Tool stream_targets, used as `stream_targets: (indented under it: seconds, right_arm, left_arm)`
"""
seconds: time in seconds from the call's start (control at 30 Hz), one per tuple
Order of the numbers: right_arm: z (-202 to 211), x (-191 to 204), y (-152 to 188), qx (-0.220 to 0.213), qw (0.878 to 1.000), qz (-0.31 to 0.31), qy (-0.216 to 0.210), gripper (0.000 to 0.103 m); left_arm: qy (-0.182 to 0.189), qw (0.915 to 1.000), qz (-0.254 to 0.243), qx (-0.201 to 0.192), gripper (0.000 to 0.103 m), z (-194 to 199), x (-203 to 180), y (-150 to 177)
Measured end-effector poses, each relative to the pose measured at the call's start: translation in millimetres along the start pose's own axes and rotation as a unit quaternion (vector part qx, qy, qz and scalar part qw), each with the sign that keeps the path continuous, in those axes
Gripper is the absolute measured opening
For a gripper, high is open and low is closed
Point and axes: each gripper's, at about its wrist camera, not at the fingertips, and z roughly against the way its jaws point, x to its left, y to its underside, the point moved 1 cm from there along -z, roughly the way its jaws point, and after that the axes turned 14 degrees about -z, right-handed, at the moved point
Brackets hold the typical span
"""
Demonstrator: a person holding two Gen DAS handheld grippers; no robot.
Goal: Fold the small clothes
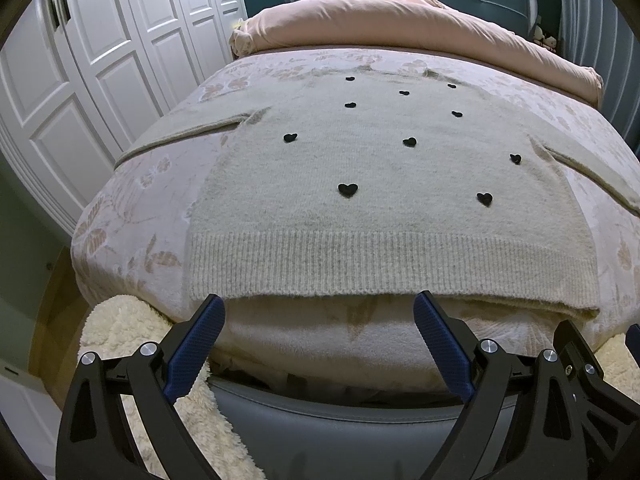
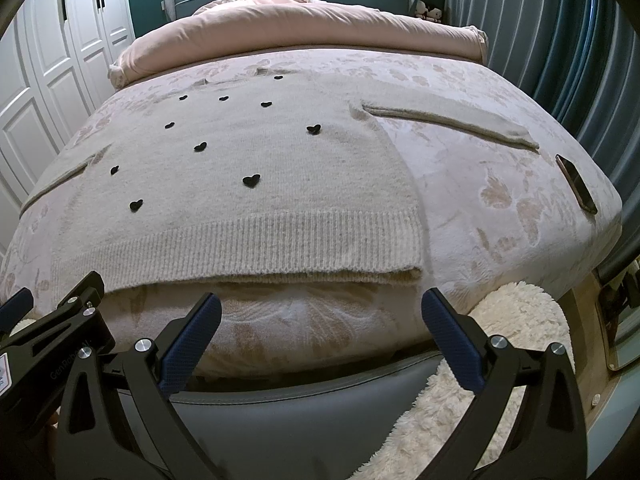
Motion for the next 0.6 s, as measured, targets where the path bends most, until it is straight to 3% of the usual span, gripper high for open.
stream_targets:
  seconds: [0.27,0.43,0.6]
  right_arm:
    - [-2.0,-0.5,3.2,0.001,1.0,-0.002,-0.002,0.098]
    - [-9.4,-4.6,1.1,0.03,0.999,-0.013,-0.028,0.098]
    - [-31.2,-35.1,-25.1,0.061,0.993,-0.077,-0.06,0.098]
  left_arm:
    - [0.001,1.0,0.001,0.002,0.092,-2.3,0.2,1.3]
    - [0.017,0.9998,-0.003,0.004,0.095,-6.3,1.2,-1.9]
    - [0.014,0.9997,0.005,-0.018,0.095,-4.1,9.7,-14.8]
